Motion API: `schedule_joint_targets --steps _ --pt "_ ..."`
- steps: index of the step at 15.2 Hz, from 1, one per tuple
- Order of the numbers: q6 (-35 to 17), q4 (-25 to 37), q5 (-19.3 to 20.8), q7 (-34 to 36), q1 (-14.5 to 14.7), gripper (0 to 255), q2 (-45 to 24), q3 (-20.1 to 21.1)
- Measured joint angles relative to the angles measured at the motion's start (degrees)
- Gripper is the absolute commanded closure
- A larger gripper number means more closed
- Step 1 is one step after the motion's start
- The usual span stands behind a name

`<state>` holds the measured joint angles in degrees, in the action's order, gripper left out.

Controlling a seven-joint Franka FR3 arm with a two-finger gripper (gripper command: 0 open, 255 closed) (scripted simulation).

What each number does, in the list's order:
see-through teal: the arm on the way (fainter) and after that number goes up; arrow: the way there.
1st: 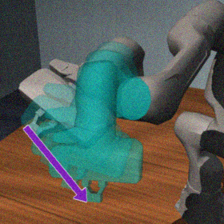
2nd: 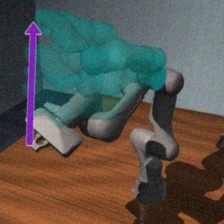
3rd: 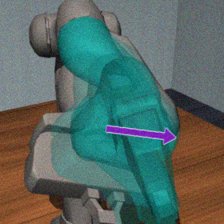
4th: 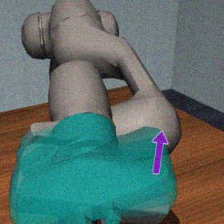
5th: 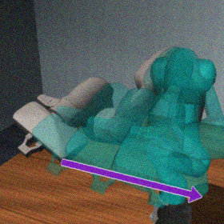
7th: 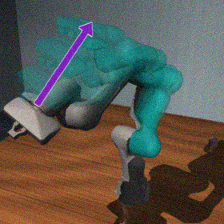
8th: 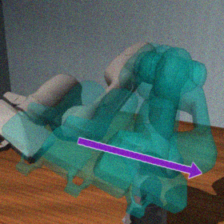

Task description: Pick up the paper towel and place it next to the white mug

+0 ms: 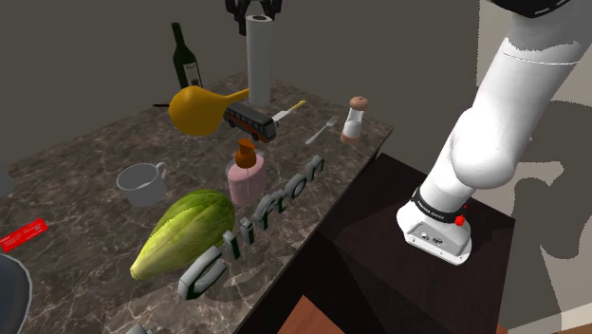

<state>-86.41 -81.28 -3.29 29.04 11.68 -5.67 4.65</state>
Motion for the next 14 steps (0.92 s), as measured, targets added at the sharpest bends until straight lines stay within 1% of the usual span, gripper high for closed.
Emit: schedule_joint_targets --steps 1,2,9,10,14 --pt "0.83 1.62 0.12 1.54 0.86 255 -0.7 0.67" --pt "0.95 1.72 0.15 2.82 1.57 255 -0.6 1.23" --pt "5.25 12.01 1.53 12.91 7.71 255 -6.07 5.36" --pt "6.05 14.01 1.84 14.24 8.63 255 -7.22 5.86" --pt "11.6 26.98 3.78 19.42 13.01 255 -14.47 7.53"
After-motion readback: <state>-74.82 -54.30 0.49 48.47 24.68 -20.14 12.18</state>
